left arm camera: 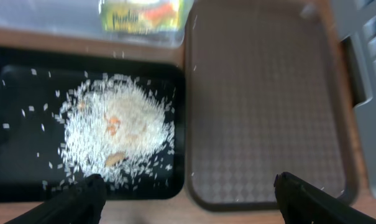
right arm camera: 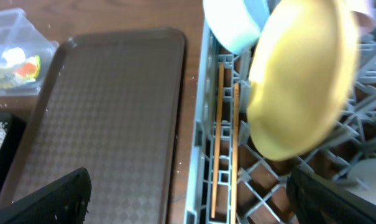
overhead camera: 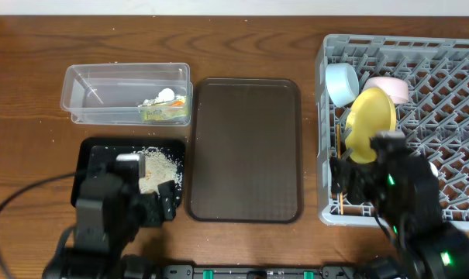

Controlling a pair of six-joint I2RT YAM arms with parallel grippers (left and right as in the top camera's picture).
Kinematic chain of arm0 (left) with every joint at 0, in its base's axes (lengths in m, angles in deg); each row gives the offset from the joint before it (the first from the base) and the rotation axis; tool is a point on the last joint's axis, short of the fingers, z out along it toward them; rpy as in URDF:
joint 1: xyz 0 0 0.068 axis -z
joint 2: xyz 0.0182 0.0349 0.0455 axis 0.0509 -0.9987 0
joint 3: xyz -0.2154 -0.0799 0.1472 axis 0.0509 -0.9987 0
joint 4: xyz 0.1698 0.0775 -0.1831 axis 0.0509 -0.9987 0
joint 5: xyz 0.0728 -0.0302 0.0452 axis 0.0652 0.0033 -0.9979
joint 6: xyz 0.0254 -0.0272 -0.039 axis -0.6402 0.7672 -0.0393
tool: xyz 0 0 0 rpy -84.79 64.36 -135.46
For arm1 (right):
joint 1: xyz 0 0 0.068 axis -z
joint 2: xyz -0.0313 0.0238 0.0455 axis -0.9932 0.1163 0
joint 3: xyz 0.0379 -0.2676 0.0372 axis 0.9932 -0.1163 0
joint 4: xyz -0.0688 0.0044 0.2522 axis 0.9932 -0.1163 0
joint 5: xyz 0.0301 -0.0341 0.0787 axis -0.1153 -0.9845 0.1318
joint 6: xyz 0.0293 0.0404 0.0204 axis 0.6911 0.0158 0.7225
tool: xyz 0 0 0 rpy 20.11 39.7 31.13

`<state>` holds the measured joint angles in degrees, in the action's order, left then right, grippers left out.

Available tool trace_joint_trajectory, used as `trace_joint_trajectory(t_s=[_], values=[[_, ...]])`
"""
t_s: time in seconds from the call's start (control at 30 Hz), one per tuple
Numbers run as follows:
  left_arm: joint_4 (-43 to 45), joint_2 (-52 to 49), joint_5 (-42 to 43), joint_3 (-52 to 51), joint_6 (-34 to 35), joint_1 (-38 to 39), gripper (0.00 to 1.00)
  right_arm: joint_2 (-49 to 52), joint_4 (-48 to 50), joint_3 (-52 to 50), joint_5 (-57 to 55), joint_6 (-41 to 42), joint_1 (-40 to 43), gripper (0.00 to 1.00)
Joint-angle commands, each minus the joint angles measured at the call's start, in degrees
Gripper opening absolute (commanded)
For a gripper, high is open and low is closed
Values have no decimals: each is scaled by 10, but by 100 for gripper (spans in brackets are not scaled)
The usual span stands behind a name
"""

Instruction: Sort waste into correct bins and load items into the dishwasher rack

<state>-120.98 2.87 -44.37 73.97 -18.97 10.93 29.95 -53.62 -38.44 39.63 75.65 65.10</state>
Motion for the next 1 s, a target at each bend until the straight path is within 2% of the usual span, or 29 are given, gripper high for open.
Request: trace_joint_trajectory(t_s=[0.0, 0.5, 0.7, 0.73, 0.97], values=[[6, 39, -3, -8, -5, 2, 90, -49, -5, -23, -24, 25, -5, 99], [3, 57, -3, -8, -5, 2, 92, -73, -96, -24, -24, 25, -5, 99], [3, 57, -3, -8, -5, 2, 93, -73, -101, -24, -24, 25, -5, 99], [3, 57, -3, -8, -5, 2, 97, -73, -101, -24, -24, 25, -5, 99], [3, 57, -3, -8, -5, 2, 98, -101, -84, -38, -39, 14, 12, 99]])
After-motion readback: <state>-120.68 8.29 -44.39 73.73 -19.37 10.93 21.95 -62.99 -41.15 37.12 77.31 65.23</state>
